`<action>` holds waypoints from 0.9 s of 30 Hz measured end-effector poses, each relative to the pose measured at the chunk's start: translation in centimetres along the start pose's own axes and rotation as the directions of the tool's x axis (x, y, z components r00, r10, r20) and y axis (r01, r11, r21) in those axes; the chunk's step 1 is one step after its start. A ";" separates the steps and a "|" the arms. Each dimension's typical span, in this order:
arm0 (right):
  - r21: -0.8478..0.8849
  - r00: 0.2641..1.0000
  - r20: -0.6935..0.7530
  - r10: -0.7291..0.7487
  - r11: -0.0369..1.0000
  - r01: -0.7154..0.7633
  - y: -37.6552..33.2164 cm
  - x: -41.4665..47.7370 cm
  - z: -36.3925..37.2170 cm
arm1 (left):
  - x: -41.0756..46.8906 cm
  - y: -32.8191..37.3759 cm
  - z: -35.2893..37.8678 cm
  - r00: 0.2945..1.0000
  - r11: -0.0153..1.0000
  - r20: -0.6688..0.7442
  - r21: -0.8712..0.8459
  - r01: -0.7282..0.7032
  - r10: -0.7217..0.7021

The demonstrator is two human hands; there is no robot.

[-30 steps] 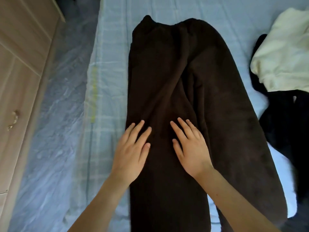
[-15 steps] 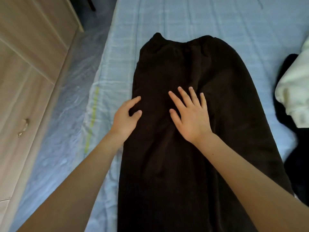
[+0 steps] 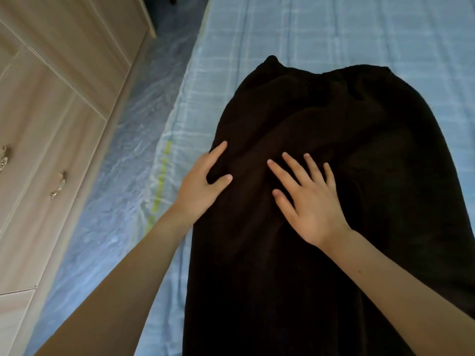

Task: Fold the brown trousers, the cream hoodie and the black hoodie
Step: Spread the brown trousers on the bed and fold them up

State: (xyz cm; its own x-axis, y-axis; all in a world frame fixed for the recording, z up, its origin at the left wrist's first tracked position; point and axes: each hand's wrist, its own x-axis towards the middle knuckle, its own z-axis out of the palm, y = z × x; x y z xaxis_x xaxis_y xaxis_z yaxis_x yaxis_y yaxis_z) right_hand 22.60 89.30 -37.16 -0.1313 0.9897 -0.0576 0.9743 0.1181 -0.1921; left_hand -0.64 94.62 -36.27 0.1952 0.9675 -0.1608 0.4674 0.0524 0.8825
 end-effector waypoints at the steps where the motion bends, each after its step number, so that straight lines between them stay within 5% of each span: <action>1: 0.015 0.999 -0.045 0.000 1.000 0.000 -0.3 0.3 -0.1 | 0.5 0.1 -0.2 1.000 1.000 0.002 -0.017 -0.023 0.023; 11: -0.014 0.998 0.037 0.046 0.999 -0.046 -1.9 1.3 1.3 | 0.7 -1.4 -1.6 0.995 0.997 0.088 -0.051 0.057 -0.052; 15: 0.215 0.979 -0.118 0.166 0.967 -0.138 -7.3 -3.2 -0.2 | -0.8 -1.3 -4.0 0.974 0.987 0.220 -0.140 0.084 -0.052; 19: 0.666 0.977 0.124 0.173 0.715 -0.211 -14.7 -7.9 0.3 | -2.0 -1.2 -6.0 0.930 0.978 0.355 -0.141 0.151 -0.093; 27: 0.485 0.976 0.216 0.032 0.864 -0.136 -16.4 -7.3 1.8 | -2.8 -2.5 -7.0 0.886 0.960 0.454 -0.192 0.202 -0.096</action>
State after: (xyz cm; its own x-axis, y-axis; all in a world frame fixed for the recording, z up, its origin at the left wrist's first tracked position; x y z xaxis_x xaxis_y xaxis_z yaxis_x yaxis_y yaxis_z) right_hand 7.30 80.02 -35.33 -0.1369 0.9518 -0.2743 0.7706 -0.0717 -0.6333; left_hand -8.38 93.49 -34.92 0.5195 0.7399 -0.4275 0.3229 0.2933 0.8999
